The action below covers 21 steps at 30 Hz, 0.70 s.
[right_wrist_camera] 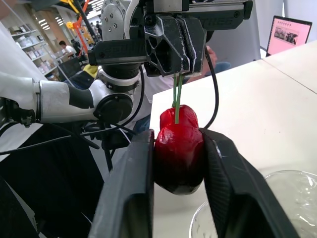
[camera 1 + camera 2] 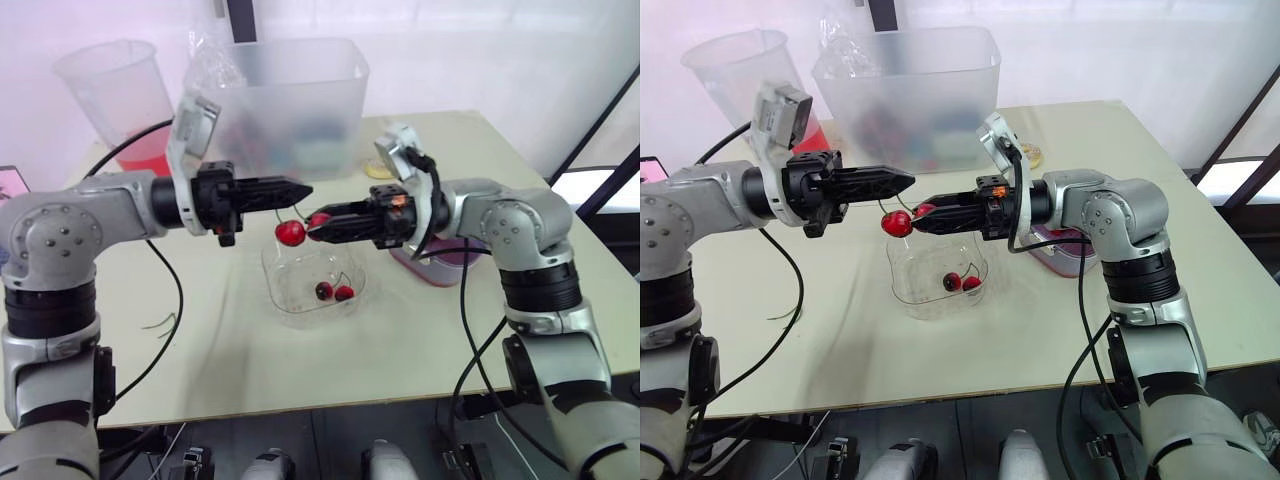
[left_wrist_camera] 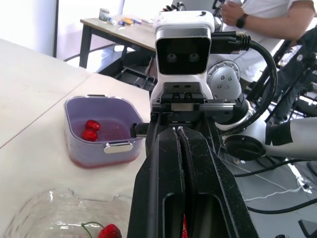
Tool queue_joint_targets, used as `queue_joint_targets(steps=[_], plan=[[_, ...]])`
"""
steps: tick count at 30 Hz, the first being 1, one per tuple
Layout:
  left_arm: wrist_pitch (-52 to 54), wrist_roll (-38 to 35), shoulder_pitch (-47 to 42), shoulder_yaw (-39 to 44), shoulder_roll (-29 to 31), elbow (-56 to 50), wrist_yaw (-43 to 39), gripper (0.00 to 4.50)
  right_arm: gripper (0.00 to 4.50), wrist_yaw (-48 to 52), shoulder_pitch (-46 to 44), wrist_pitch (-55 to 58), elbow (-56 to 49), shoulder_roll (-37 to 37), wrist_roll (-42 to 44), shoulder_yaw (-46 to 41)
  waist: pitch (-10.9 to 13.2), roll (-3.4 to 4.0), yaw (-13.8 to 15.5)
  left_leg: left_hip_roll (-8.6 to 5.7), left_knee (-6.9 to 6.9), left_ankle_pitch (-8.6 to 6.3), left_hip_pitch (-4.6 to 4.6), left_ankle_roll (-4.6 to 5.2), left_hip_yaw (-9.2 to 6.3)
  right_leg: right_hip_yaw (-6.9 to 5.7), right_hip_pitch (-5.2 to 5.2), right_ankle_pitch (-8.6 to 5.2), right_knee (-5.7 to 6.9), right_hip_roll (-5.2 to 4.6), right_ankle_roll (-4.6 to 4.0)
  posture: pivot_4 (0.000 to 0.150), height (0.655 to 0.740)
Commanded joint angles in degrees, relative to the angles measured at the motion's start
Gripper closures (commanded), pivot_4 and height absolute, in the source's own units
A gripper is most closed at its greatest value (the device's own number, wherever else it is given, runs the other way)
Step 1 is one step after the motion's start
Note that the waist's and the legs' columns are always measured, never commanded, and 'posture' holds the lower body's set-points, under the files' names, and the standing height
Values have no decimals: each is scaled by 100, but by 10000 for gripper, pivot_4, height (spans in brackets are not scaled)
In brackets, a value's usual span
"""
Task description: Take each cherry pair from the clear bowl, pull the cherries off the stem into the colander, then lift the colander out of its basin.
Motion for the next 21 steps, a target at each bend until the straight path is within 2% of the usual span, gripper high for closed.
queue_joint_targets(steps=[1, 9, 13, 21], plan=[[-25, -38, -53, 61, 18, -142, 0, 45000, 30875, 12, -46, -79, -115, 18, 48, -57, 0, 0, 0, 0, 0, 0, 0, 0, 0, 0, 0, 0, 0, 0, 0, 1500, 7400], [-17, -60, -58, 49, 3, -171, -4, 45000, 30875, 129, 74, 11, -108, -41, 94, 6, 0, 0, 2, 0, 0, 0, 0, 0, 0, 0, 0, 0, 0, 0, 0, 1500, 7400], [-24, -41, -63, 49, -20, -160, 2, 45000, 40444, 93, 70, 29, -47, 30, 168, -93, 0, 0, -2, 0, 0, 0, 0, 0, 0, 0, 0, 0, 0, 1, 0, 1500, 7400], [5, -63, -15, 58, -14, -201, -1, 45000, 40885, 180, 300, -124, -24, -97, -5, 1, 0, 0, 4, 0, 0, 0, 0, 0, 0, 0, 0, 0, 0, 0, 0, 1500, 7400]])
